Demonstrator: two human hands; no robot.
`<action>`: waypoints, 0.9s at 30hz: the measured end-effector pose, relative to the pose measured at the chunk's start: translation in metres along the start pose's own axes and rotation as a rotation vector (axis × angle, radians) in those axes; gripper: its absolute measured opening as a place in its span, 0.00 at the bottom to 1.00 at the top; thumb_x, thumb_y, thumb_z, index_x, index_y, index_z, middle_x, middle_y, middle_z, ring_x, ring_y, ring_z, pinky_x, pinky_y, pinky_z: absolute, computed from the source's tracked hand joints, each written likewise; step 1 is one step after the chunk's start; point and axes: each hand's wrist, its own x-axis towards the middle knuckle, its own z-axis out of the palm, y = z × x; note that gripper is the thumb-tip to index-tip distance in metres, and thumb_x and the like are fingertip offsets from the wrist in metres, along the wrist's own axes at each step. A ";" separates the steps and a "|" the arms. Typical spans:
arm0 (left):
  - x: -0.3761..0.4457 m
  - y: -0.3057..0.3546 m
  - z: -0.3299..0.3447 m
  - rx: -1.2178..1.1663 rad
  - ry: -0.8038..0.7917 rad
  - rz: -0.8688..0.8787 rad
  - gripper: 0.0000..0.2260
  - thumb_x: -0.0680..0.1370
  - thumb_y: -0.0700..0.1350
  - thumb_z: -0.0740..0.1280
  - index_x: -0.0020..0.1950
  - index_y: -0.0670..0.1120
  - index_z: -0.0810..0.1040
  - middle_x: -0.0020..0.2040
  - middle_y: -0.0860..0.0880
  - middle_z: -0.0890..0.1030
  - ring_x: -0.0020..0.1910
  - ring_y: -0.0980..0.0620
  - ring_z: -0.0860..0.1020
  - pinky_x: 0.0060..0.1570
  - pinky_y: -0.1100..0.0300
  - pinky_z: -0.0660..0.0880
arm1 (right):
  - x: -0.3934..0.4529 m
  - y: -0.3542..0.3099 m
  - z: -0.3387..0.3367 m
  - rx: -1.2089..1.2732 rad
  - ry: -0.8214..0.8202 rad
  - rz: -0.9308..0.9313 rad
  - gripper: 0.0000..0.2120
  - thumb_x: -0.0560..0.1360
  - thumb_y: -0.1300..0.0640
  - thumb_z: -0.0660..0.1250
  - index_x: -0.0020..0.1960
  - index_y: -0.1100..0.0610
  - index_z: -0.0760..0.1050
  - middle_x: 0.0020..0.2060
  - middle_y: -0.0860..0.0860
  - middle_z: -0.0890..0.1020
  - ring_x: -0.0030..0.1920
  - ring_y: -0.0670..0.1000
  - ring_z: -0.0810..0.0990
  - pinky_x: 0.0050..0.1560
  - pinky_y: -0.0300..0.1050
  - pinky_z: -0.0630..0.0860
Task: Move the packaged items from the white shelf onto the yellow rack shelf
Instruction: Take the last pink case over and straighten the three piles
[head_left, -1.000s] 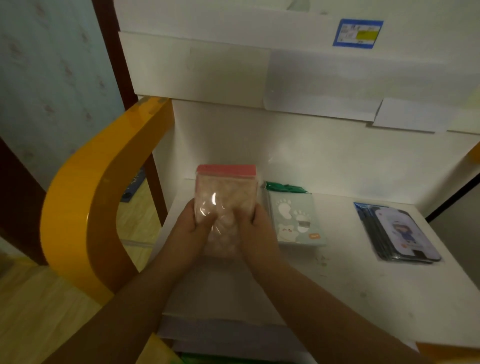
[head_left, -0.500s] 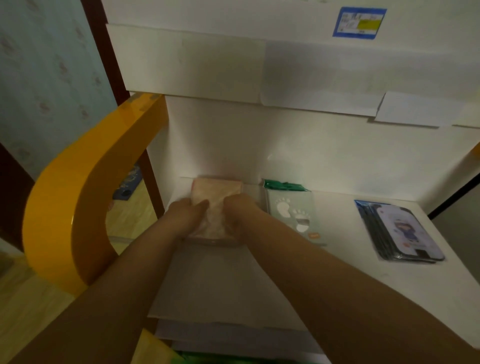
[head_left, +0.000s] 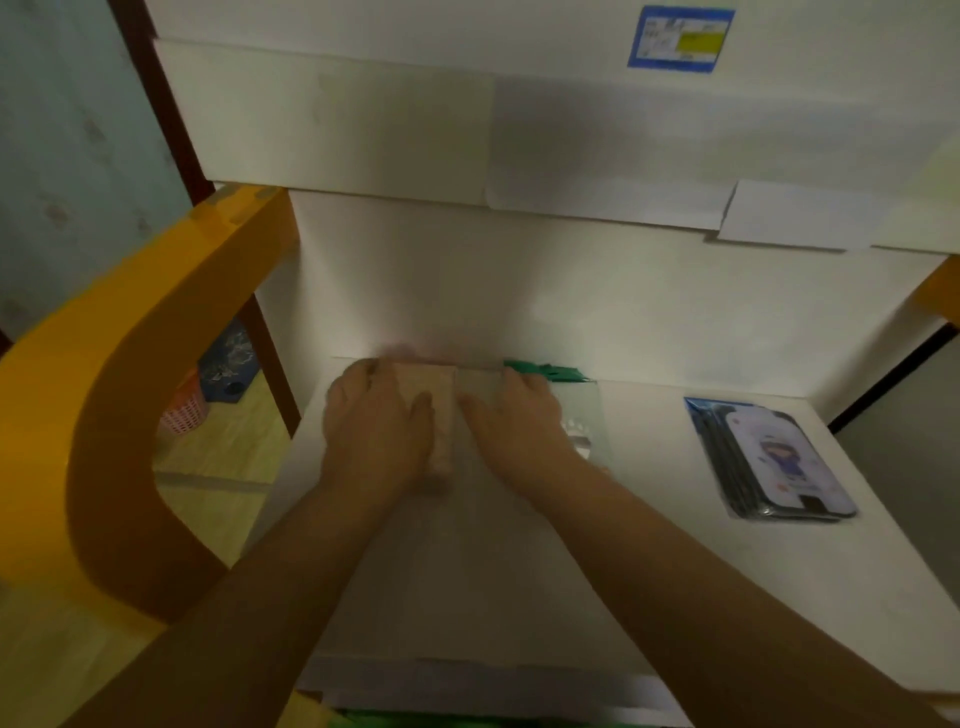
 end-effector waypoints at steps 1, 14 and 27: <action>-0.010 0.020 -0.003 -0.116 0.011 0.076 0.19 0.79 0.45 0.63 0.68 0.42 0.71 0.67 0.45 0.71 0.64 0.50 0.67 0.62 0.62 0.60 | -0.004 0.013 -0.011 0.017 0.049 0.021 0.23 0.79 0.46 0.60 0.69 0.57 0.68 0.67 0.57 0.70 0.68 0.59 0.66 0.67 0.51 0.64; -0.025 0.097 0.053 -0.705 -0.580 -0.539 0.16 0.75 0.49 0.68 0.60 0.46 0.72 0.52 0.45 0.77 0.49 0.46 0.77 0.42 0.56 0.75 | -0.015 0.096 -0.054 0.356 -0.104 0.354 0.18 0.70 0.49 0.68 0.58 0.55 0.75 0.51 0.53 0.81 0.49 0.53 0.81 0.49 0.49 0.80; -0.024 0.100 0.067 -0.856 -0.601 -0.585 0.14 0.75 0.37 0.71 0.59 0.39 0.75 0.53 0.39 0.82 0.50 0.41 0.82 0.50 0.45 0.80 | -0.025 0.147 -0.064 0.708 -0.181 0.261 0.38 0.70 0.55 0.76 0.76 0.52 0.62 0.59 0.52 0.79 0.53 0.52 0.82 0.46 0.48 0.84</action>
